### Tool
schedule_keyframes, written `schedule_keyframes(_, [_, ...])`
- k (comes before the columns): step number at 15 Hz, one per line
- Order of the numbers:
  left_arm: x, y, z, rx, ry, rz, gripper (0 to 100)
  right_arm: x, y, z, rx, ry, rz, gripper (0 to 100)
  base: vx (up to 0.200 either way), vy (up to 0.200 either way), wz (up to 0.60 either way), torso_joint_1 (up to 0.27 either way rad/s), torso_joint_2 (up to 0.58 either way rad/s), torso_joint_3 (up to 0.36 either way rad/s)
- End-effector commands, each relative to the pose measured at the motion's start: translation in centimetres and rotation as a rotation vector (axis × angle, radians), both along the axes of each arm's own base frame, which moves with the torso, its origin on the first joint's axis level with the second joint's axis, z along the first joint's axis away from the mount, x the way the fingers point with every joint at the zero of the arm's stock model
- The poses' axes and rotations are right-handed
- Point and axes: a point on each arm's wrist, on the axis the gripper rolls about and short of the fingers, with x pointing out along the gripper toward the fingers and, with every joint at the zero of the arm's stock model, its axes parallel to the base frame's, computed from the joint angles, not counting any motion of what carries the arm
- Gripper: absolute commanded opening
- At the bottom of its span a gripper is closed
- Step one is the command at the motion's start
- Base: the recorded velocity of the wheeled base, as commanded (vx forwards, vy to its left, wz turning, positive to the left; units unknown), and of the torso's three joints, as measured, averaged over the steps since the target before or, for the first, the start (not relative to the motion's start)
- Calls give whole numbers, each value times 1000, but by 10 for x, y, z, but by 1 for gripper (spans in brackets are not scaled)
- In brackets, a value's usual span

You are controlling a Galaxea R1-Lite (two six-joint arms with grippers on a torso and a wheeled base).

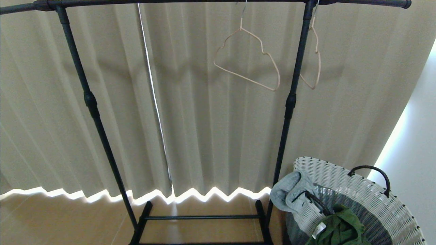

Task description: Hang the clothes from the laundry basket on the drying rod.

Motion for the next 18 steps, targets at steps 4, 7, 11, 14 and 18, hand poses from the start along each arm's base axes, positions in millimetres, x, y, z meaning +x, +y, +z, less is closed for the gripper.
schedule_keyframes(4, [0, 0, 0, -7, 0, 0, 100, 0, 0, 0, 3, 0, -5, 100, 0, 0, 0, 0, 0, 0])
schedule_keyframes(7, [0, 0, 0, -7, 0, 0, 100, 0, 0, 0, 5, -2, -8, 100, 0, 0, 0, 0, 0, 0])
schedule_keyframes(11, [0, 0, 0, -7, 0, 0, 100, 0, 0, 0, 5, -2, -10, 100, 0, 0, 0, 0, 0, 0])
schedule_keyframes(14, [0, 0, 0, -7, 0, 0, 100, 0, 0, 0, 5, -2, -10, 100, 0, 0, 0, 0, 0, 0])
schedule_keyframes(18, [0, 0, 0, -4, 0, -1, 100, 0, 0, 0, -1, 0, -4, 100, 0, 0, 0, 0, 0, 0])
